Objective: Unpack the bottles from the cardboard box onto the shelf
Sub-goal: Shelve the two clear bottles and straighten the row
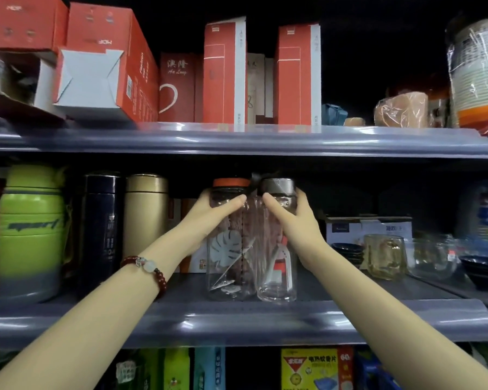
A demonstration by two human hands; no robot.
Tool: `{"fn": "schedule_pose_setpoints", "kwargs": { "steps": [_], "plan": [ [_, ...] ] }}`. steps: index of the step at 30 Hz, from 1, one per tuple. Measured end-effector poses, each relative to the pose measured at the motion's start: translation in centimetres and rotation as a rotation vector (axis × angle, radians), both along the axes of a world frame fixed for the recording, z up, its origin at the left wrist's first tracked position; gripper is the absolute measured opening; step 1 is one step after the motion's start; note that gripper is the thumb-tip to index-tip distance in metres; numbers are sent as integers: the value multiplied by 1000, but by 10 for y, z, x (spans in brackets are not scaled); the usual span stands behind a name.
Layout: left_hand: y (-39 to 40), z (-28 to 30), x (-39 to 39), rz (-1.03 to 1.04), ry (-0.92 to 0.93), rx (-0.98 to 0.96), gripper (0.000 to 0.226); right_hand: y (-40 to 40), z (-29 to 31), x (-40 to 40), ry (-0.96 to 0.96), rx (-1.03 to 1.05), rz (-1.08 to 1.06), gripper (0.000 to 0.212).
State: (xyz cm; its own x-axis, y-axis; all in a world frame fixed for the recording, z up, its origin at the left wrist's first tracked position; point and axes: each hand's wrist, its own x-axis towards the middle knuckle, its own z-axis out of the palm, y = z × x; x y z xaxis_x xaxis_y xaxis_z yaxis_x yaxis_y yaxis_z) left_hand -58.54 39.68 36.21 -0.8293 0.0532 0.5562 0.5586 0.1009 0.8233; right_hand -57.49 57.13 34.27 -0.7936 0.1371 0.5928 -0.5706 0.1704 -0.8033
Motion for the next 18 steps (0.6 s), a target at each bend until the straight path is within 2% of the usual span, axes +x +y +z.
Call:
{"fn": "schedule_pose_setpoints", "kwargs": {
  "steps": [1, 4, 6, 8, 11, 14, 16, 18],
  "plan": [
    [-2, -4, 0, -17, -2, 0, 54, 3, -2, 1, -7, 2, 30, 96],
    [-15, -23, 1, -32, -58, -60, 94, 17, -12, 11, -54, 52, 122, 73],
    [-25, -39, -1, -39, -156, -105, 121, 32, -22, 9, -143, 128, 169, 81],
    [-33, -52, -4, -109, -270, -95, 137, 43, -27, 8, -258, 236, 243, 74],
    [-38, -59, -3, -280, -404, -144, 131, 48, -28, 8, -351, 313, 342, 57],
    [-41, -63, -3, -299, -404, -171, 126, 47, -32, 9, -308, 318, 328, 59],
    [-39, -64, 0, -203, -349, -214, 128, 44, -37, 10, -262, 327, 258, 60],
    [-31, -68, 2, 33, -234, -327, 125, 38, -44, 10, -200, 335, 148, 64]
  ]
}}
